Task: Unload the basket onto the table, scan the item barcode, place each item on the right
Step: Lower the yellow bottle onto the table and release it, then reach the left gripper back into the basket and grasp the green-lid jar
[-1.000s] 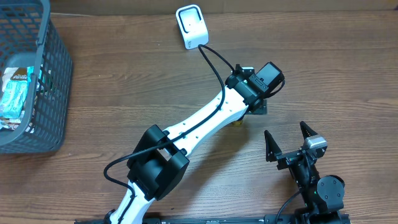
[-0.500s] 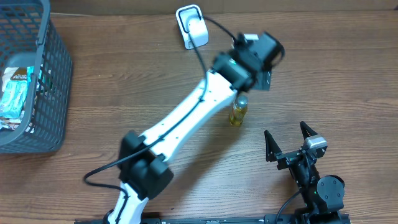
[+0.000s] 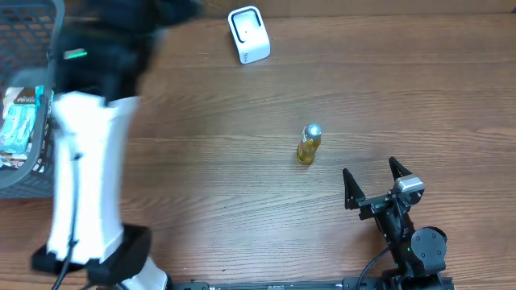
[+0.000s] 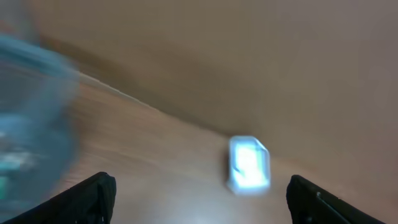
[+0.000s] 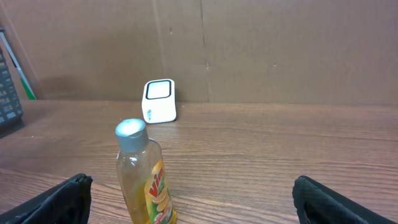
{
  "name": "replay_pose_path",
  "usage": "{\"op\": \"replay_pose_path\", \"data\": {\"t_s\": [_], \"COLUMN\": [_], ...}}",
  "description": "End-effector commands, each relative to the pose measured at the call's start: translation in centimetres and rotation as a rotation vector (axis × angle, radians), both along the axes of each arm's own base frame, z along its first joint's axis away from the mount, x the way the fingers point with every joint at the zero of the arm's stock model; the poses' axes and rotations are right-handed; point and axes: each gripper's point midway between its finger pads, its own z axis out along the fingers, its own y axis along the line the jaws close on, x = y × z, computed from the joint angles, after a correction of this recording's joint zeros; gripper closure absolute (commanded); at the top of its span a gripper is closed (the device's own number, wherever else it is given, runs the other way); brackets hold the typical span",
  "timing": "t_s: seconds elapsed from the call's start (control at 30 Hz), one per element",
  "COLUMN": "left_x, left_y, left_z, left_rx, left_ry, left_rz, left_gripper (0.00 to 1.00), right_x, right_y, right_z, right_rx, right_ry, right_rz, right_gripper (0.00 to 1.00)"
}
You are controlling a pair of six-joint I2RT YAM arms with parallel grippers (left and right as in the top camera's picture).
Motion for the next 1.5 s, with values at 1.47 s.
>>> {"op": "replay_pose_path", "data": {"t_s": [1.47], "left_x": [-1.1], "left_y": [30.1], "left_z": [-29.7], "left_rx": [-0.178], "left_ry": [0.716], "left_rz": [-0.006], "left_gripper": [0.00], "right_x": [0.1], "right_y": [-0.2], "right_z": [-0.2], "right_rx": [-0.004], "right_ry": [-0.003], "right_rz": [-0.013], "right_gripper": [0.00]}}
